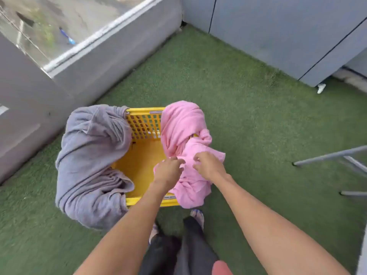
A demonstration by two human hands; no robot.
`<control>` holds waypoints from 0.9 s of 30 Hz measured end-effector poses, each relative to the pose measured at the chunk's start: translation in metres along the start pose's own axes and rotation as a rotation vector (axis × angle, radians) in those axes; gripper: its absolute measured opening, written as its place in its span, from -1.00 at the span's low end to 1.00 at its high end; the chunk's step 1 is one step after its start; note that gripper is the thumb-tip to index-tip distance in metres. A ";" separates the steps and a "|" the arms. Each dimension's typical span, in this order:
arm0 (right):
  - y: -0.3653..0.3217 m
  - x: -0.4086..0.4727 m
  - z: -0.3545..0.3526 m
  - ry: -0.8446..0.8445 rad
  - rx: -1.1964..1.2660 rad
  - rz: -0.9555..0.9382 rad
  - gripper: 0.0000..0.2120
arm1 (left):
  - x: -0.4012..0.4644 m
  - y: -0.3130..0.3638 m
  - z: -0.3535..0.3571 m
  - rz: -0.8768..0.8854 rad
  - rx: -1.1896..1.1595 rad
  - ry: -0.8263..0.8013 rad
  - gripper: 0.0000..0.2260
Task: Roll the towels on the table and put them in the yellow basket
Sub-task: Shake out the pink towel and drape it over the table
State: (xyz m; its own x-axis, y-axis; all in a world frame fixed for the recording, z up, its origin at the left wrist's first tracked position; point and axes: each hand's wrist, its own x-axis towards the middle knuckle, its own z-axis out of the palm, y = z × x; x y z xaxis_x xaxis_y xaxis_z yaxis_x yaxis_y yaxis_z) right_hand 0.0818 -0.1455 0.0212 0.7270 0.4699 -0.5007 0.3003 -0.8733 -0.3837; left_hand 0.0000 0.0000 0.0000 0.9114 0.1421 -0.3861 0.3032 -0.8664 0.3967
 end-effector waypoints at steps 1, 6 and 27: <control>0.005 0.001 0.006 0.012 -0.022 -0.006 -0.69 | 0.000 0.002 0.007 -0.008 0.029 -0.003 -0.74; 0.017 0.001 0.021 0.210 -0.040 -0.068 -0.77 | 0.011 0.005 0.024 -0.007 -0.006 0.153 -0.68; 0.061 -0.027 -0.112 0.443 0.471 -0.115 -0.94 | 0.070 0.111 -0.098 0.310 -0.319 0.169 -0.97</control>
State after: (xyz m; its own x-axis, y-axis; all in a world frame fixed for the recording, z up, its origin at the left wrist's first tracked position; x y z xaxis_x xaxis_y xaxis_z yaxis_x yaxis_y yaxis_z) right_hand 0.1496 -0.2258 0.0986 0.9223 0.3712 -0.1079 0.1616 -0.6238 -0.7647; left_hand 0.1250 -0.0391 0.0987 0.9969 -0.0012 -0.0782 0.0555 -0.6936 0.7182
